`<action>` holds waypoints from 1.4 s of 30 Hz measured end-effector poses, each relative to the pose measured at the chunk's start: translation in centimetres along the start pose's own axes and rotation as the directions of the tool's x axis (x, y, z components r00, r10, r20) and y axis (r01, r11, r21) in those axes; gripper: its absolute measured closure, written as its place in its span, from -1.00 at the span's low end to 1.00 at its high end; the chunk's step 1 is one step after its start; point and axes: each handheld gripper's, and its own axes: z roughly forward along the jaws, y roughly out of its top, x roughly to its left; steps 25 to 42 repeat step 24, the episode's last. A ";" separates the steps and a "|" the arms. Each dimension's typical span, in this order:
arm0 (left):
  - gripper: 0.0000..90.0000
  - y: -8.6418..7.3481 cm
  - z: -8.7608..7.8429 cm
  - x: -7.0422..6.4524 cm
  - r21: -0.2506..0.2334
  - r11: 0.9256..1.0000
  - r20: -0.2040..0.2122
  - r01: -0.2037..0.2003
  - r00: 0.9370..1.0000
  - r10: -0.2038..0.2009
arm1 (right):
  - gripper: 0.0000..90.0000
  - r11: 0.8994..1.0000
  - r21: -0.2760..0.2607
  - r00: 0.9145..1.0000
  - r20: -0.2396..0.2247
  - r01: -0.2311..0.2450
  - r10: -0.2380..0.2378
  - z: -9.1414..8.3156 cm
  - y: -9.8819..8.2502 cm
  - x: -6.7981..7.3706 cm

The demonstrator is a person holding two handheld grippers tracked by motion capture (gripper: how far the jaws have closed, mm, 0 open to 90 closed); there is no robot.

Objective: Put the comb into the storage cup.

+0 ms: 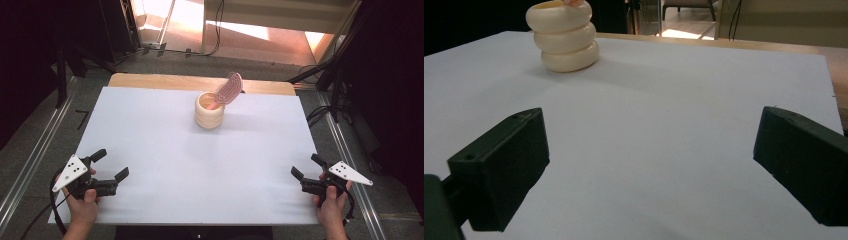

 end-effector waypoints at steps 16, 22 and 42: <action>-1.00 -0.1 -0.1 0.1 -0.003 1.000 -0.007 0.012 1.000 -0.012 | -1.00 1.000 -0.010 1.000 -0.018 -0.013 0.013 0.5 -0.3 -0.1; -1.00 -0.1 -0.1 0.1 0.000 1.000 -0.005 0.008 1.000 -0.008 | -1.00 1.000 0.013 1.000 -0.023 0.009 -0.009 0.7 -0.3 0.1; -1.00 -0.1 0.0 0.1 0.005 1.000 0.000 0.011 1.000 -0.011 | -1.00 0.999 0.033 1.000 -0.010 0.014 -0.014 1.0 -0.2 0.2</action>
